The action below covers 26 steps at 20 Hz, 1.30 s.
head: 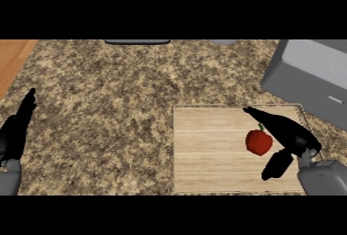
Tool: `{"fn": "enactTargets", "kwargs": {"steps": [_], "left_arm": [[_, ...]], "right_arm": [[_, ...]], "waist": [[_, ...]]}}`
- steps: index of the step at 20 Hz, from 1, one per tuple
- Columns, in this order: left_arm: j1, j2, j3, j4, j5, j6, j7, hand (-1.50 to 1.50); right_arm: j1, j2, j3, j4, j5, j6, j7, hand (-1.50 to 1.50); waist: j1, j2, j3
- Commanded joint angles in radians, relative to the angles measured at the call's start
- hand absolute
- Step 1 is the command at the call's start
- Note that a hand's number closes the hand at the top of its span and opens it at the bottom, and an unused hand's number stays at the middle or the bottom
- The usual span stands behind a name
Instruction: Pick the bell pepper from the tray and place it in the cardboard box
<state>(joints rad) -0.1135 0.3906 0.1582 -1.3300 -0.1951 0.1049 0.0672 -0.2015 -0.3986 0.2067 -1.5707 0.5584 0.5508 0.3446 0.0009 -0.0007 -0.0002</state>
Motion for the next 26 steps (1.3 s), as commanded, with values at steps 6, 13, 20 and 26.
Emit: {"fn": "enactTargets", "kwargs": {"steps": [6,13,20,26], "left_arm": [[0.007,-0.043,0.0,-0.016,-0.052,0.012,0.006,0.0],[0.001,-0.027,0.027,-0.016,-0.043,-0.016,0.007,0.0],[0.016,-0.047,0.026,-0.005,-0.035,-0.005,-0.021,0.0],[0.022,-0.036,0.04,0.0,-0.023,-0.015,-0.035,0.0]], "right_arm": [[-0.048,0.104,0.014,0.22,0.15,-0.073,-0.018,-1.5],[-0.057,0.075,0.01,0.242,0.295,-0.267,-0.113,1.5],[-0.052,-0.315,-0.207,0.391,0.162,-0.274,-0.617,1.5],[-0.069,-0.501,-0.334,0.528,0.113,-0.308,-0.879,1.5]], "waist": [[0.003,0.001,0.0],[0.003,0.001,0.0],[-0.014,0.013,0.01],[-0.005,0.025,0.018]]}}
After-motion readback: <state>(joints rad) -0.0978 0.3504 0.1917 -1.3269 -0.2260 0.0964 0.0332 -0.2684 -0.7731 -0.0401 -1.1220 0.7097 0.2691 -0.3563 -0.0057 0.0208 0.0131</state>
